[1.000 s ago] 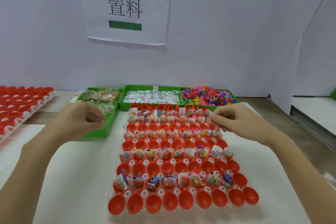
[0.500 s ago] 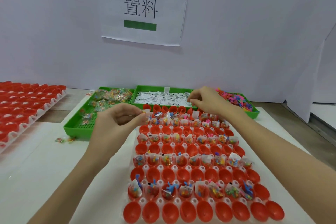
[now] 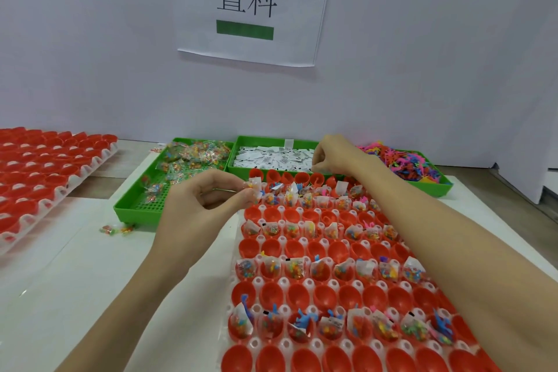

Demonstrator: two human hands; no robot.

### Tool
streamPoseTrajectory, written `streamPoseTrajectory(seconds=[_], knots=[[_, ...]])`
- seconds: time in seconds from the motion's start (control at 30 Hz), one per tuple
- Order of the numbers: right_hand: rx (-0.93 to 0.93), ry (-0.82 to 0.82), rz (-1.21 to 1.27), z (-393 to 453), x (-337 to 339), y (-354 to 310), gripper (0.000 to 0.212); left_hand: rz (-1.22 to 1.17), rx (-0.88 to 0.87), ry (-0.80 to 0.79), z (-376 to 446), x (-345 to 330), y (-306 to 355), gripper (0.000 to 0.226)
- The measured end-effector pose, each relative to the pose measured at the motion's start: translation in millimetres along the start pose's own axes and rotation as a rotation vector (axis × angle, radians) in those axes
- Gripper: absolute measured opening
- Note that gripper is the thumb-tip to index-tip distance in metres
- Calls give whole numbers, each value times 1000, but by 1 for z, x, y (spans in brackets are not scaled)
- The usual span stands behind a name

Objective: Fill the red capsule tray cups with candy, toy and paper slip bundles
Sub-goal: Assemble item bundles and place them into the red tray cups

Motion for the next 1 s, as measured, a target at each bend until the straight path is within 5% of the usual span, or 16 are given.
streamPoseTrajectory(seconds=[0.4, 0.63, 1.0], knots=[[-14, 121, -5, -13, 6, -3, 13, 57, 8, -30, -4, -2, 3, 16], [-81, 279, 255, -18, 6, -4, 10, 67, 31, -36, -6, -3, 3, 18], [-104, 191, 295, -21, -3, 6, 22, 90, 41, -44, -7, -6, 2, 15]])
Point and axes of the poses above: each hand's wrist, its own z-axis towards the middle knuckle, its own x-axis out of the back of the hand, y = z × x, the point moved 1 cm from there along z, towards the middle knuckle, and after that the axes turned 5 degrees about z, right-handed, at the moved point
